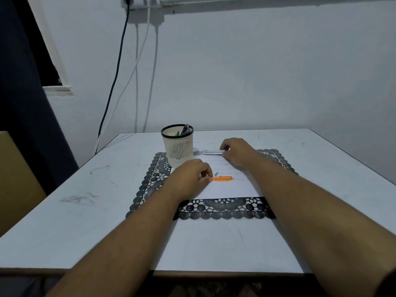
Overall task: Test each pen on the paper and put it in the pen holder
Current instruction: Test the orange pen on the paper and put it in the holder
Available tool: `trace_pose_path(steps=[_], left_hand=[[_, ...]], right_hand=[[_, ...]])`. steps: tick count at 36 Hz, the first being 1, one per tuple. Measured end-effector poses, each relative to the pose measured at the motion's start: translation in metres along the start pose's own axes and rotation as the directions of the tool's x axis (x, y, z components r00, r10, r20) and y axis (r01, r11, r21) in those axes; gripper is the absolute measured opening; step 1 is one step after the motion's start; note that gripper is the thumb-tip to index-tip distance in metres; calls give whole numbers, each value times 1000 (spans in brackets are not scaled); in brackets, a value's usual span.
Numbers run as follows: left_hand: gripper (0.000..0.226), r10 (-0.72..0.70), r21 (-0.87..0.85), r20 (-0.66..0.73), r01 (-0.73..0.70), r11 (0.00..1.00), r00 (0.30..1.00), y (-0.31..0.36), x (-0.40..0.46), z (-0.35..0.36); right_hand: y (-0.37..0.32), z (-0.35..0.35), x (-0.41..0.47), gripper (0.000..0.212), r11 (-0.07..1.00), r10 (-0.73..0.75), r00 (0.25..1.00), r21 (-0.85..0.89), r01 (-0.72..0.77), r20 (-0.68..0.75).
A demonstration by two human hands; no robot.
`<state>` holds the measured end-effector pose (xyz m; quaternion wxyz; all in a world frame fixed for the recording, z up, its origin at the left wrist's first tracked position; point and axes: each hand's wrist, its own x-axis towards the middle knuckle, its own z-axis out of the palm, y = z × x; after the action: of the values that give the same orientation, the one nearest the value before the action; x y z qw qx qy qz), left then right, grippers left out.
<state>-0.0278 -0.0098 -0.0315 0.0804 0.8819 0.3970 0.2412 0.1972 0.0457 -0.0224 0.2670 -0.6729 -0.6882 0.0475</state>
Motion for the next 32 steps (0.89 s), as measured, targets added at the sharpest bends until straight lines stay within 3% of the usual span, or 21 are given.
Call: trace_pose_path(steps=[5,13,18,27,32], left_hand=[[7,7,-3,-15,-7,1000,1000,-3,-1,-1],[37,98,8,-210,-99,995,973,-7,3,-7],[48,111,75,-379,-89,993,919,3,3,-8],[20,110,147,-373,-58,987,921,-3,6,-6],[27,143,142,-392,-94,985,909,-4,6,-9]], right_hand=[[4,-9,-5,18,982,28,994,190,-7,-110],[-1,-41,-42,13,833,75,995,553,-27,-64],[-14,-46,-66,20,806,3,1000,592,-4,2],[-26,-39,-77,23,766,-87,996,640,58,14],[-36,-39,-81,20,758,-122,992,641,119,-40]])
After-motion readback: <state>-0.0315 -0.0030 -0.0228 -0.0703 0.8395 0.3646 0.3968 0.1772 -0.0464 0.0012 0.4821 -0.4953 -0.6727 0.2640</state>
